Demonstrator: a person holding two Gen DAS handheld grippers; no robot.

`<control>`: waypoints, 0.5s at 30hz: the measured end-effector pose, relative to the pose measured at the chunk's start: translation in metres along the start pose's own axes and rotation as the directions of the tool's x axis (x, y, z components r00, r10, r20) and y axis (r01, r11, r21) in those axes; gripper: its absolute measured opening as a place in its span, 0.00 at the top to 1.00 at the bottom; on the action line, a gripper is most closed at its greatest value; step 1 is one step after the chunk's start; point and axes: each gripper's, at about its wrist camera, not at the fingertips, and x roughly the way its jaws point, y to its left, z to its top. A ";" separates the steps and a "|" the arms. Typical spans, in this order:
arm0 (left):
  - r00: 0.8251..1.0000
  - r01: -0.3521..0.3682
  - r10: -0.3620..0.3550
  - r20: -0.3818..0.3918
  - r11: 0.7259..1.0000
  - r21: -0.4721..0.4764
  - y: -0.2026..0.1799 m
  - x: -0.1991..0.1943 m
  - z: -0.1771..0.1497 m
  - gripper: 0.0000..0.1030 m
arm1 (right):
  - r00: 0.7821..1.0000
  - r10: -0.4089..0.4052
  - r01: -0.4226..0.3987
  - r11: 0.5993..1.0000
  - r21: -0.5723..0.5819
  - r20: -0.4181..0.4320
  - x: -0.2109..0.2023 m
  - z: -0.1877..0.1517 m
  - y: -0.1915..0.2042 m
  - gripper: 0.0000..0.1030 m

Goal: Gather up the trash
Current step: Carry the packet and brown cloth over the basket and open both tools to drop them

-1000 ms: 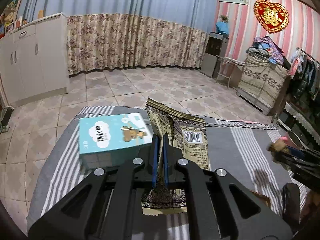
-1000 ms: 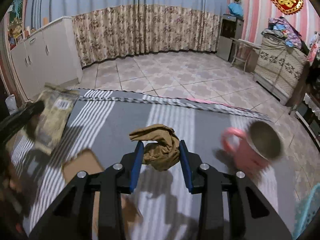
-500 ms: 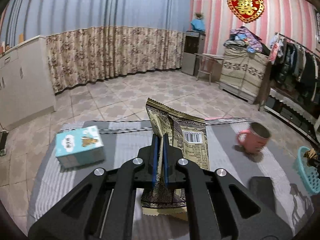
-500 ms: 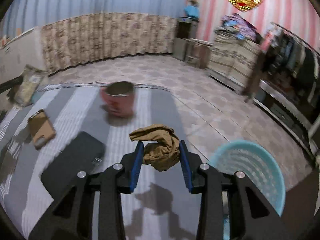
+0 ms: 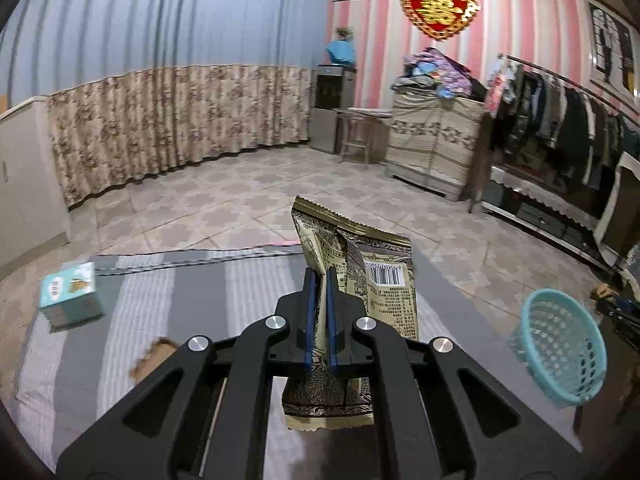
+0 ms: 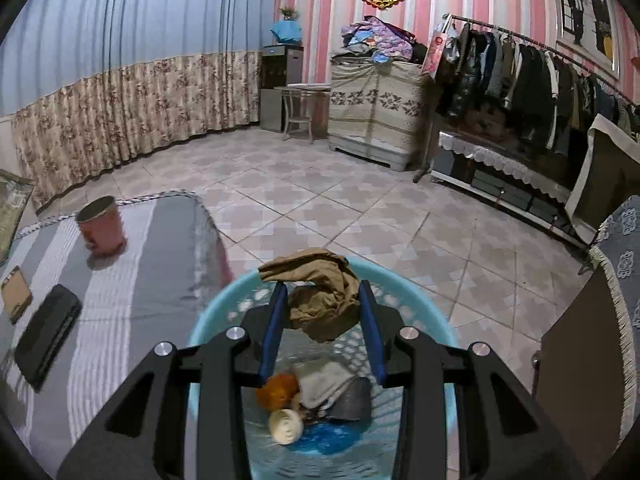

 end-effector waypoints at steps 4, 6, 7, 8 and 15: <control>0.999 0.036 -0.035 -0.005 0.998 0.050 -0.056 0.011 -0.007 0.96 | 0.999 -0.047 0.048 0.998 -0.041 0.014 0.004 -0.002 -0.011 0.65; 0.998 0.068 -0.067 -0.019 0.996 0.062 -0.080 0.018 -0.010 0.96 | 0.999 -0.045 0.045 0.999 -0.028 0.006 0.007 -0.004 -0.018 0.65; 0.996 0.082 -0.081 -0.024 0.995 0.063 -0.088 0.020 -0.011 0.96 | 0.999 -0.036 0.036 0.999 -0.011 0.003 0.008 -0.004 -0.024 0.65; 0.994 0.102 -0.101 -0.029 0.992 0.067 -0.102 0.023 -0.013 0.96 | 1.000 -0.030 0.030 1.000 0.002 0.001 0.008 -0.004 -0.029 0.65; 0.975 0.216 -0.209 -0.075 0.971 0.100 -0.178 0.042 -0.032 0.96 | 1.000 -0.013 0.013 0.999 0.041 -0.010 0.014 -0.008 -0.044 0.65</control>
